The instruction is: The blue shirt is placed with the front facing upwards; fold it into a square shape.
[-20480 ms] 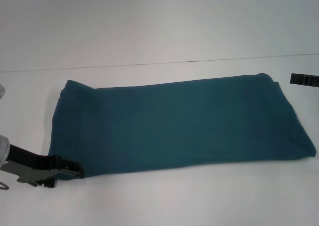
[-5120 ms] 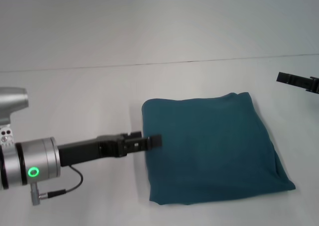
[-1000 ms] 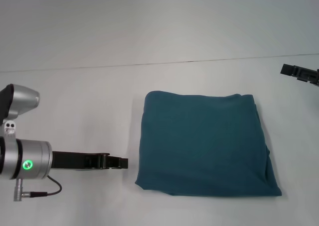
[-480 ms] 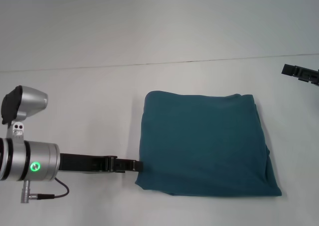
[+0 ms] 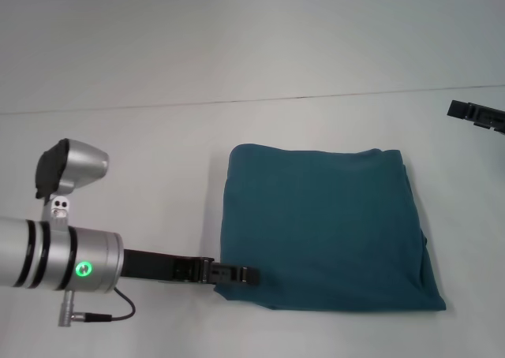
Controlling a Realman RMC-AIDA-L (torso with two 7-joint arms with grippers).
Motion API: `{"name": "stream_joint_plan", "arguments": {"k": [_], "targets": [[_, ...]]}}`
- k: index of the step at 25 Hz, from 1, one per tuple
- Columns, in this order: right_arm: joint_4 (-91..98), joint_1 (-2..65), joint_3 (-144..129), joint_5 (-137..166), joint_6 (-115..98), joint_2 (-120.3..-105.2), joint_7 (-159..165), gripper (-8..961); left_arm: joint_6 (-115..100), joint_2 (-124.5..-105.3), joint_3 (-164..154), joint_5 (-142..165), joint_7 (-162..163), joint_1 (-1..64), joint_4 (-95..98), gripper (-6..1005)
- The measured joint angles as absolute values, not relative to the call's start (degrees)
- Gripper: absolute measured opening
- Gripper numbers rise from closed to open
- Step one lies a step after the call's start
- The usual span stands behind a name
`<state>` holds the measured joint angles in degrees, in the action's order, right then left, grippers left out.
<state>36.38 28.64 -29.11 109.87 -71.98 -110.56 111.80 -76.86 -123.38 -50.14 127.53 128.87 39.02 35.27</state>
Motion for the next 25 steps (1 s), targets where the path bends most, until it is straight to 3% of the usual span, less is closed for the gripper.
{"name": "stream_joint_plan", "arguments": {"k": [14, 20, 25], "targets": [[36.39, 28.51, -28.93, 109.82, -72.20, -110.71, 111.69, 930, -74.26, -123.83, -51.92, 127.42, 128.06, 40.39, 34.31, 920], [36.39, 28.41, -28.94, 109.77, -72.20, -110.82, 111.64, 929, -73.49, -123.84, -52.61, 127.56, 128.23, 40.55, 34.30, 757], [36.39, 28.23, -28.87, 109.77, -72.23, -110.83, 111.66, 929, -73.33, -123.84, -52.59, 127.59, 128.33, 40.60, 34.41, 560]]}}
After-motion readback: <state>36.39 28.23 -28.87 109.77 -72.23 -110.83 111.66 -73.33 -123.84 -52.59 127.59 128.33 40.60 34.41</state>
